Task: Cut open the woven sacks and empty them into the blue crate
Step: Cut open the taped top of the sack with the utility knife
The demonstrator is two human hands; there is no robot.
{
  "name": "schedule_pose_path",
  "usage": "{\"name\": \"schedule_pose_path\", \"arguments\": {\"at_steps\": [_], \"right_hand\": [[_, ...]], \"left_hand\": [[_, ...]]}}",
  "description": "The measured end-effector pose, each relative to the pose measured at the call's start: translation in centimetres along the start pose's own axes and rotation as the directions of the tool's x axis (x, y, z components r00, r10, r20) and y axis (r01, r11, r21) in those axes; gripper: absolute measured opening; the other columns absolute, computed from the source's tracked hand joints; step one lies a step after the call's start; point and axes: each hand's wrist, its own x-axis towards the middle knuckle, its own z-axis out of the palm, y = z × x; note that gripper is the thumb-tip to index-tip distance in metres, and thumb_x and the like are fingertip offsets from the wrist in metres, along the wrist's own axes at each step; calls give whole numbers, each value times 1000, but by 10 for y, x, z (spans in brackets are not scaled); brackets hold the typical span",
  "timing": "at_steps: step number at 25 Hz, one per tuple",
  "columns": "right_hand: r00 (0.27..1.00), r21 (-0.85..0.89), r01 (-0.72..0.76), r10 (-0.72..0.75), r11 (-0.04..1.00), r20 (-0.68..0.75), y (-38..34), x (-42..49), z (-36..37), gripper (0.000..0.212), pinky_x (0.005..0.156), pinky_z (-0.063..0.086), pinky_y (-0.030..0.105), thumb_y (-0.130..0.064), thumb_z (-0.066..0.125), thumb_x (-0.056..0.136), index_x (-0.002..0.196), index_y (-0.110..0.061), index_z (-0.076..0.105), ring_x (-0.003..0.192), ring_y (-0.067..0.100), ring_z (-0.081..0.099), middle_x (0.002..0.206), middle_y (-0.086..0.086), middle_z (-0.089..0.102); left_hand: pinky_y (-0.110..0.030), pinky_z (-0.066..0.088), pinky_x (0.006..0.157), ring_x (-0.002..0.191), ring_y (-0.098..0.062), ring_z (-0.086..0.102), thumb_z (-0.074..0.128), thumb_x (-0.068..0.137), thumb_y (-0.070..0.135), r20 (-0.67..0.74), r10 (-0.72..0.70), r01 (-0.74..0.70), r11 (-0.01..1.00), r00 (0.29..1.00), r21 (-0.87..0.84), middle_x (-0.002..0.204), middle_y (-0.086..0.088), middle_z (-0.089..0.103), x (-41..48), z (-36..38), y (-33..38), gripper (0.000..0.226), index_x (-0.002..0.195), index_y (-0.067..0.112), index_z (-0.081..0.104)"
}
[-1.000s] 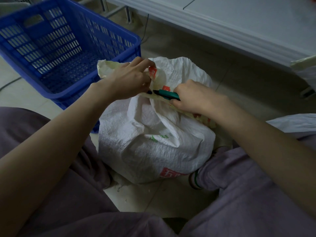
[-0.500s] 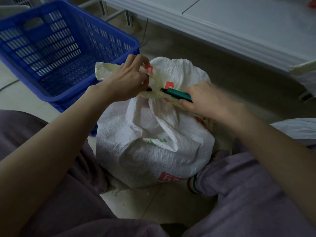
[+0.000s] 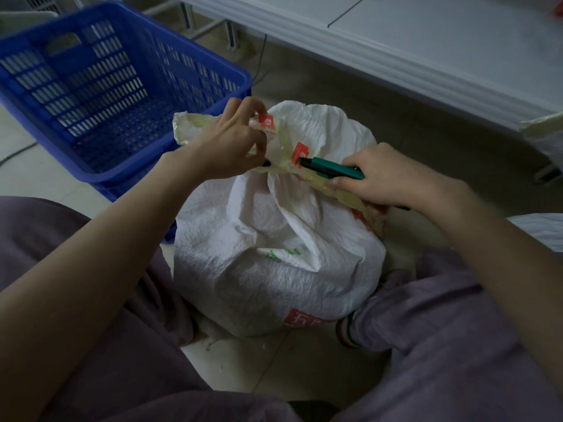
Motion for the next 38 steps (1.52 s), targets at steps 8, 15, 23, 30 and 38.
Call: {"name": "schedule_pose_path", "arguments": {"at_steps": [8, 15, 23, 30, 38], "right_hand": [[996, -108, 67, -73, 992, -50, -11, 16, 7, 36, 47, 34, 22, -39, 49, 96, 110, -9, 64, 58, 13, 54, 65, -5, 47], [998, -111, -9, 3, 994, -56, -28, 22, 25, 35, 38, 42, 24, -31, 47, 97, 110, -1, 59, 51, 18, 59, 66, 1, 42], [999, -65, -30, 28, 997, -28, -28, 17, 24, 35, 40, 48, 27, -29, 45, 99, 115, 1, 53, 51, 20, 59, 77, 10, 56], [978, 129, 8, -34, 992, 204, -24, 5, 21, 21, 36, 44, 19, -23, 40, 101, 115, -8, 33, 55, 16, 59, 79, 7, 52], [996, -104, 19, -9, 994, 88, -24, 9, 19, 38, 39, 45, 26, -33, 39, 101, 110, 2, 49, 50, 19, 62, 71, 10, 56]], "left_hand": [[-39, 35, 97, 120, -33, 31, 70, 80, 26, 1, 10, -10, 1000, 1000, -13, 136, -14, 36, 0, -3, 3, 21, 97, 14, 73], [-43, 40, 94, 119, -35, 33, 66, 84, 24, -52, 3, -3, 1000, 999, 1, 135, -14, 38, 0, -1, 9, 23, 102, 10, 72], [-39, 35, 101, 123, -31, 29, 65, 85, 23, -85, -125, 123, 992, 989, -29, 136, -11, 36, 5, -1, 8, 26, 108, 11, 69], [-37, 32, 99, 121, -35, 31, 65, 85, 21, -96, -126, 126, 992, 987, -11, 136, -14, 36, 6, -4, 3, 23, 104, 9, 70], [-38, 33, 99, 122, -34, 30, 64, 85, 22, -64, -104, 107, 994, 992, 34, 136, -15, 35, 3, -4, 5, 26, 108, 9, 69]]}}
